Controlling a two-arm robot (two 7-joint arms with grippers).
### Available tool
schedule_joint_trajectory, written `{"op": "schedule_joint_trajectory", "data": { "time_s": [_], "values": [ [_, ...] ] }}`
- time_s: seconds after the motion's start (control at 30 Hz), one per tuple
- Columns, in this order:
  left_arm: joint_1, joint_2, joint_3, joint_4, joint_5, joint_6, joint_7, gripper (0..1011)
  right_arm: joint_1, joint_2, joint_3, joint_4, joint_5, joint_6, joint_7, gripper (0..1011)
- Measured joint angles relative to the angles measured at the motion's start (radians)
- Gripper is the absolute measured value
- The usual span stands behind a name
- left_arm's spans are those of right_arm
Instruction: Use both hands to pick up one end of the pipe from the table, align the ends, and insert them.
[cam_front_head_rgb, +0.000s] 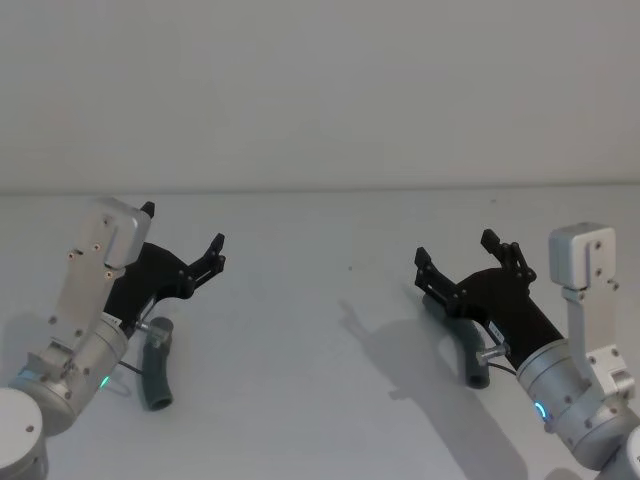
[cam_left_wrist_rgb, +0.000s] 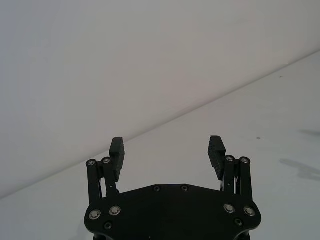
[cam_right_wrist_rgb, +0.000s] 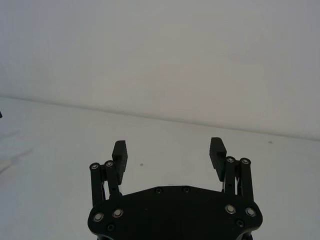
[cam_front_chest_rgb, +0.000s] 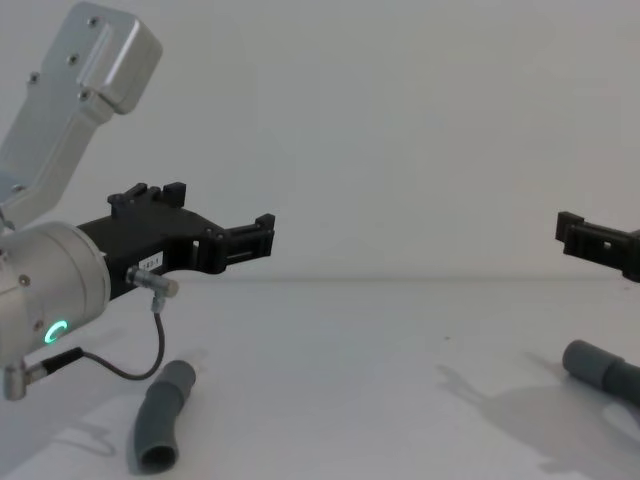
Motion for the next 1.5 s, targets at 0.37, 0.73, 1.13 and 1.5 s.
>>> {"op": "schedule_joint_trajectory", "data": {
  "time_s": [0.37,0.73,1.13,1.5],
  "values": [
    [0.0,0.0,0.0,0.0,0.0,0.0,0.0,1001,0.0,0.0,0.0,0.0,0.0,0.0,0.0,1002],
    [0.0,0.0,0.0,0.0,0.0,0.0,0.0,1001,0.0,0.0,0.0,0.0,0.0,0.0,0.0,1002],
    [0.0,0.0,0.0,0.0,0.0,0.0,0.0,1001,0.0,0.0,0.0,0.0,0.0,0.0,0.0,1002],
    [0.0,0.0,0.0,0.0,0.0,0.0,0.0,1001,0.0,0.0,0.0,0.0,0.0,0.0,0.0,1002]
  ]
}}
